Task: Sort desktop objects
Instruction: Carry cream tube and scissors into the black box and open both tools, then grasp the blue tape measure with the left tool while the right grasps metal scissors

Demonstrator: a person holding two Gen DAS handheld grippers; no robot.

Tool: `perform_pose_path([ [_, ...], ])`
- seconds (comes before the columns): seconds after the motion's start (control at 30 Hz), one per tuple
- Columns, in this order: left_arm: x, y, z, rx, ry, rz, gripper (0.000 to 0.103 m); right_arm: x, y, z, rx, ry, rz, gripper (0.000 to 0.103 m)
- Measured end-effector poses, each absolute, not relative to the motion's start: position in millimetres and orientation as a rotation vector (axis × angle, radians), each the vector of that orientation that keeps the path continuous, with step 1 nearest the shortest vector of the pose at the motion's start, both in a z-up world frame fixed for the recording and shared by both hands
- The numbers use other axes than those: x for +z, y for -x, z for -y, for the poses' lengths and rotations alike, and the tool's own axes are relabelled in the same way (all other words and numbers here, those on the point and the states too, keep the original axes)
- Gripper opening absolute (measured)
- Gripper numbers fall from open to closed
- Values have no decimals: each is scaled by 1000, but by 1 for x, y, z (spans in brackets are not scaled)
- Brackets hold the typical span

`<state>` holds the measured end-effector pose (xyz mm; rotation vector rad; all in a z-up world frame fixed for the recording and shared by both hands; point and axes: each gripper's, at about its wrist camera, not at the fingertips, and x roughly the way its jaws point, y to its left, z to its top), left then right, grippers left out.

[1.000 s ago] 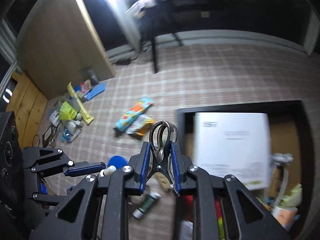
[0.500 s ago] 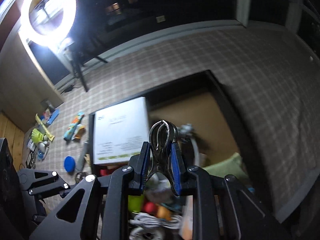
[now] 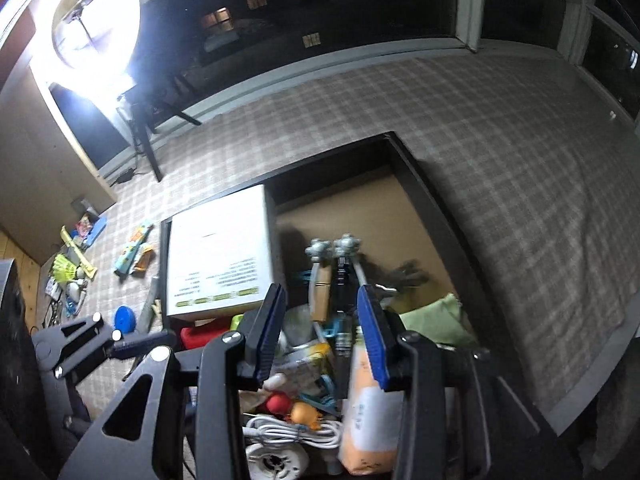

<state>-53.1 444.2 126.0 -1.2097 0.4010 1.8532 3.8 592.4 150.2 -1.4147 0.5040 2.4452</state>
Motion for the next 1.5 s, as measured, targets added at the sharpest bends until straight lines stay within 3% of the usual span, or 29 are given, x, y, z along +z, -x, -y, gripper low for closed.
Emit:
perform_pose_path([
  [0.37, 108, 86, -353, 1982, 1293, -402, 54, 147, 19, -531, 2569, 1502, -469, 37],
  [0.73, 69, 122, -261, 2104, 1473, -310, 54, 112, 38, -426, 2665, 1780, -424, 37],
  [0.93, 49, 127, -253, 2091, 1511, -330, 54, 88, 55, -389, 2635, 1906, -565, 37],
  [1.5, 31, 125, -263, 2069, 1435, -423, 57, 40, 83, -371, 2473, 2041, -668, 27],
])
